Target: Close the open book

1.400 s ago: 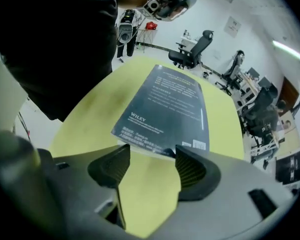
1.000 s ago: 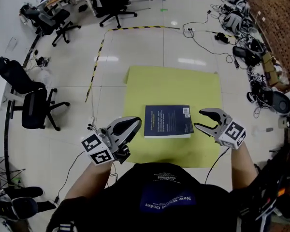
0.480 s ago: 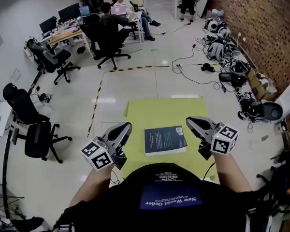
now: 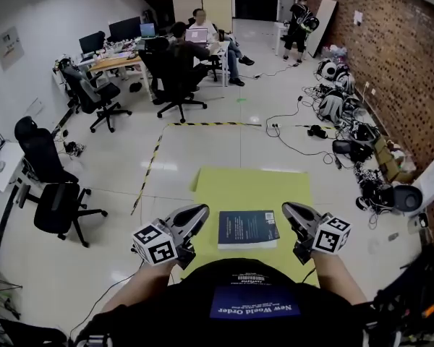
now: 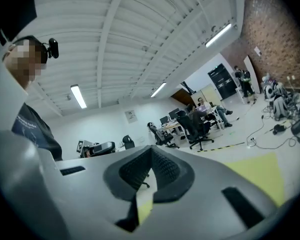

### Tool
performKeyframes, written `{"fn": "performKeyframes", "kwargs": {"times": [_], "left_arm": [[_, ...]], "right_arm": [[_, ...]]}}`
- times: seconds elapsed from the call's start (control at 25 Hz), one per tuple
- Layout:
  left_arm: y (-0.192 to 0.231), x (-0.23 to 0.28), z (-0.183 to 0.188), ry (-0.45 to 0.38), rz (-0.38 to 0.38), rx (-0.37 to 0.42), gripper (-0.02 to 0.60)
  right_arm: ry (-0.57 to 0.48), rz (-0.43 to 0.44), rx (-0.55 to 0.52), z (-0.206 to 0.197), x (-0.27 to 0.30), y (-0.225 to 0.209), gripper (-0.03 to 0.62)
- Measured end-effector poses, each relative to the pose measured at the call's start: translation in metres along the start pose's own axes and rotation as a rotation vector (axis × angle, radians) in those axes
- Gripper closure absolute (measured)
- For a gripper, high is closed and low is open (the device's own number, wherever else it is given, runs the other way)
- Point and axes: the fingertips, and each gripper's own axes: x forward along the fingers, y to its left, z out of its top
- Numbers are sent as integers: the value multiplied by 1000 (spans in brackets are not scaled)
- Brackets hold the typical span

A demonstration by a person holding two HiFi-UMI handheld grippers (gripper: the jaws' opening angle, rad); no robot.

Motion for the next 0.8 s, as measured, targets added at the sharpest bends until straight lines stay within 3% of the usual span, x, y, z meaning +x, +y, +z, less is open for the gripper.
{"fn": "performKeyframes", "kwargs": {"times": [0.28, 0.8], "left_arm": [[-4, 3, 3, -4, -11, 1, 574], [-10, -7, 6, -5, -11, -3, 574]], "right_arm": [[51, 22, -88, -1, 6, 10, 609], [76, 61, -124, -4, 7, 26, 609]]}}
